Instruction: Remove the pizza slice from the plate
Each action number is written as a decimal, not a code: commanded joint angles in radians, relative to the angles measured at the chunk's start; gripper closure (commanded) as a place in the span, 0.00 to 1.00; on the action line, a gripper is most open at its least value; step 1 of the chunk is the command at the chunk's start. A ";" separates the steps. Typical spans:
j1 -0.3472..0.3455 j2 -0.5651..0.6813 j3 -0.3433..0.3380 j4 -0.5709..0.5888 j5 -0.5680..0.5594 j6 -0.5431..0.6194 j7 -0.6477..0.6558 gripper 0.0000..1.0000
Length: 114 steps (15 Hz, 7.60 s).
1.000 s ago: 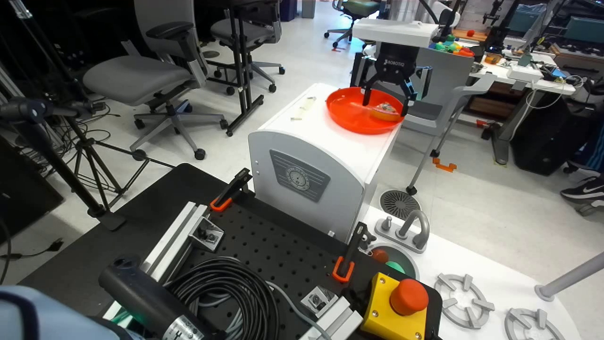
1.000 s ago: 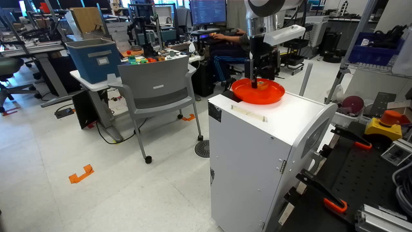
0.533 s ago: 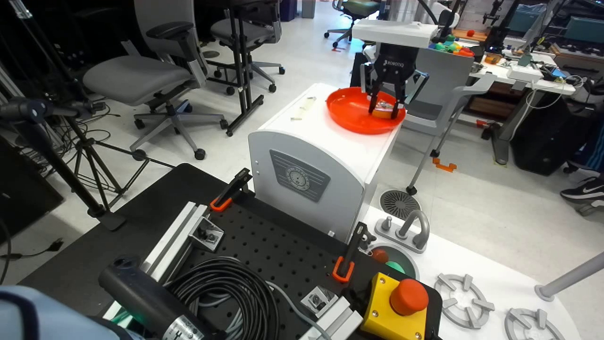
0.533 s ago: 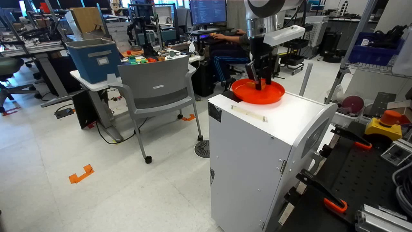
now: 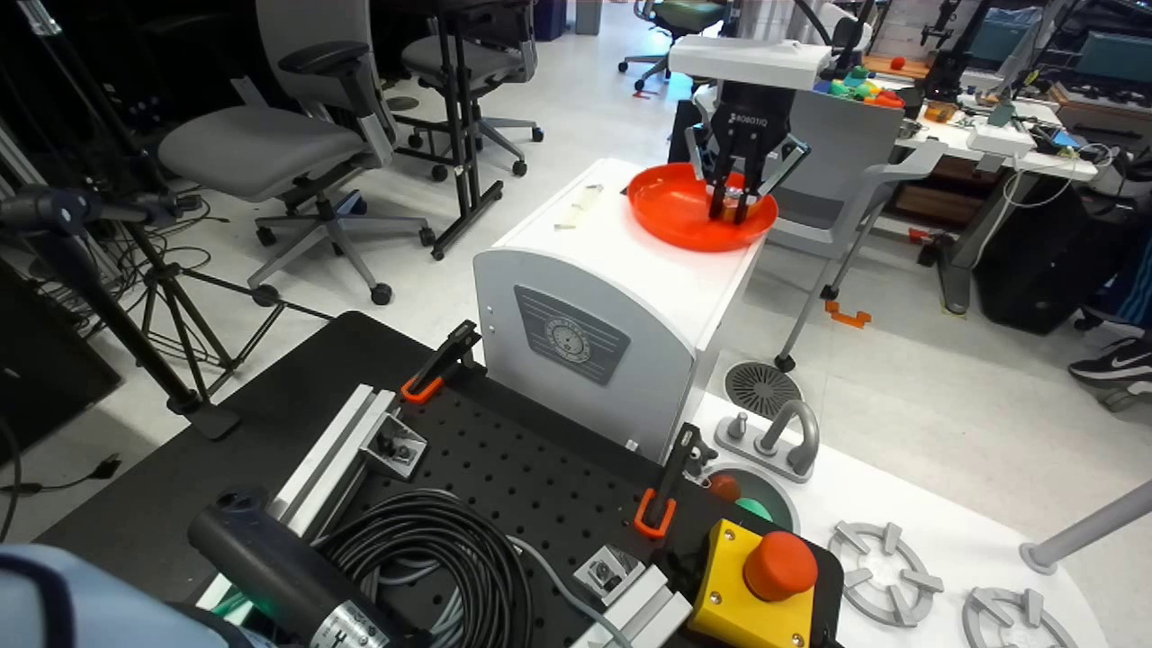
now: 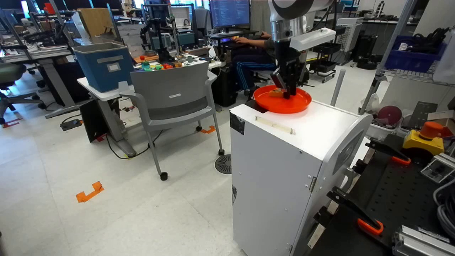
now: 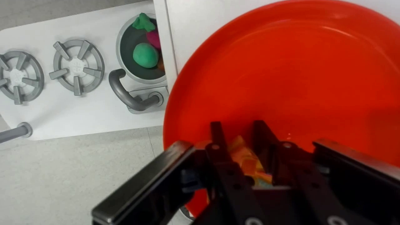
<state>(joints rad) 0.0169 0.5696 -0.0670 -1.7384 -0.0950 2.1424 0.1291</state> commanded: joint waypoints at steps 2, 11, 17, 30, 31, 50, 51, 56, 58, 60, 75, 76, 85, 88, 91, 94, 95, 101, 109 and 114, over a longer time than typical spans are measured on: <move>0.008 0.021 -0.006 0.033 -0.019 -0.017 0.015 0.37; 0.006 0.017 -0.005 0.033 -0.013 -0.017 0.017 0.00; -0.006 0.017 0.010 0.057 0.049 -0.017 0.045 0.00; -0.005 0.041 0.004 0.102 0.127 -0.027 0.142 0.00; -0.006 0.043 0.003 0.103 0.129 -0.026 0.147 0.00; -0.004 0.101 -0.019 0.180 0.184 0.010 0.298 0.00; -0.003 0.103 -0.020 0.181 0.183 0.011 0.300 0.00; -0.002 0.109 -0.022 0.182 0.181 0.010 0.306 0.08; -0.001 0.110 -0.023 0.181 0.178 0.011 0.307 0.26; 0.002 0.111 -0.025 0.180 0.172 0.014 0.306 0.46; 0.013 0.105 -0.039 0.186 0.166 0.001 0.348 0.25; 0.014 0.102 -0.038 0.180 0.166 0.003 0.350 0.19; 0.017 0.095 -0.037 0.169 0.175 0.017 0.403 0.00; 0.017 0.084 -0.028 0.155 0.138 -0.009 0.310 0.00; 0.024 0.079 -0.028 0.141 0.090 -0.007 0.234 0.00; 0.028 0.078 -0.029 0.133 0.034 -0.008 0.167 0.00; 0.029 0.078 -0.029 0.132 0.018 -0.007 0.150 0.00; 0.024 0.079 -0.024 0.130 -0.024 -0.004 0.083 0.00; 0.022 0.063 -0.017 0.114 -0.001 0.008 0.084 0.00; 0.023 0.051 -0.012 0.102 0.000 0.015 0.083 0.00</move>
<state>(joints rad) 0.0388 0.6556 -0.0846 -1.5999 -0.0953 2.1450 0.2163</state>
